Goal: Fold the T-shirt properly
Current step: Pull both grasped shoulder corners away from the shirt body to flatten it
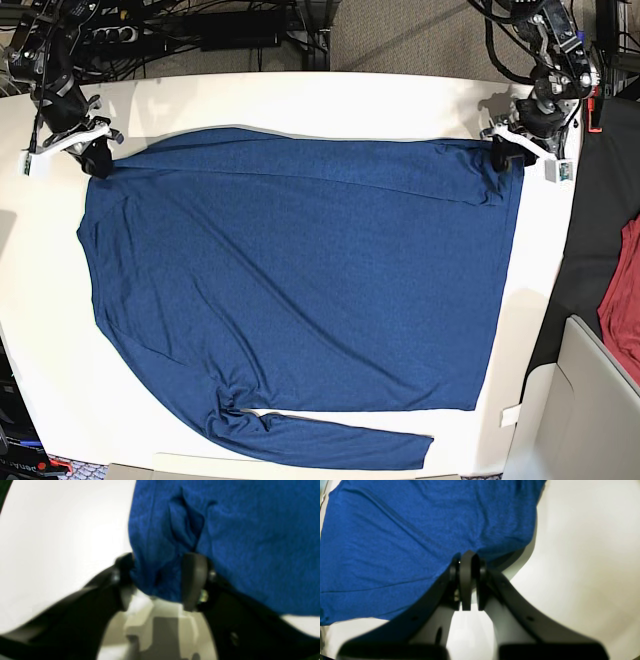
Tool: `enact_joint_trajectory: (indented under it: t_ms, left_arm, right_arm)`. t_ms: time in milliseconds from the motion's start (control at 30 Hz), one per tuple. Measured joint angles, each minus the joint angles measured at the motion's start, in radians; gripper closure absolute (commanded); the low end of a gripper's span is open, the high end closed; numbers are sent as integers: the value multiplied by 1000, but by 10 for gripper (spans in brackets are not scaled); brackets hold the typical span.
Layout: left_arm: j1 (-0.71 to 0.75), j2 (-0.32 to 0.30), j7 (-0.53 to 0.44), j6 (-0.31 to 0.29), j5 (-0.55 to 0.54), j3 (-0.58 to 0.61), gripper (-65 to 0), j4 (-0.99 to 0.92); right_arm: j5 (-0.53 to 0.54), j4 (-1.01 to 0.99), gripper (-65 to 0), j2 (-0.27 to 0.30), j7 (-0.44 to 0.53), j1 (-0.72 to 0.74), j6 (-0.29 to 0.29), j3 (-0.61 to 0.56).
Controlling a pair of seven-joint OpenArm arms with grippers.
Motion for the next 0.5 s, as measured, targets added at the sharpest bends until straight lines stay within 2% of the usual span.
enact_joint_trajectory:
  t_ms: [67,133,267,333,433,500]
  left_arm:
    - [0,0,13,-42,-8,0,-98,-1]
    - [1,1,16,-45,-8,0,-11,-1]
    - [3,0,27,-45,-8,-2,-5,7]
    - [15,-6,81,-44,-4,-2,-2,44]
    - [73,-8,101,-44,8,-2,-2,117]
    - [111,-9,102,-43,9,-4,-2,159]
  right_arm:
    - [3,0,-17,0,0,0,0,0]
    - [2,0,-17,0,0,0,0,0]
    - [3,0,-17,0,0,0,0,0]
    - [2,0,-17,2,0,-4,0,0]
    - [2,1,-17,8,0,-24,1,1]
    - [7,2,-17,6,3,-43,51,2]
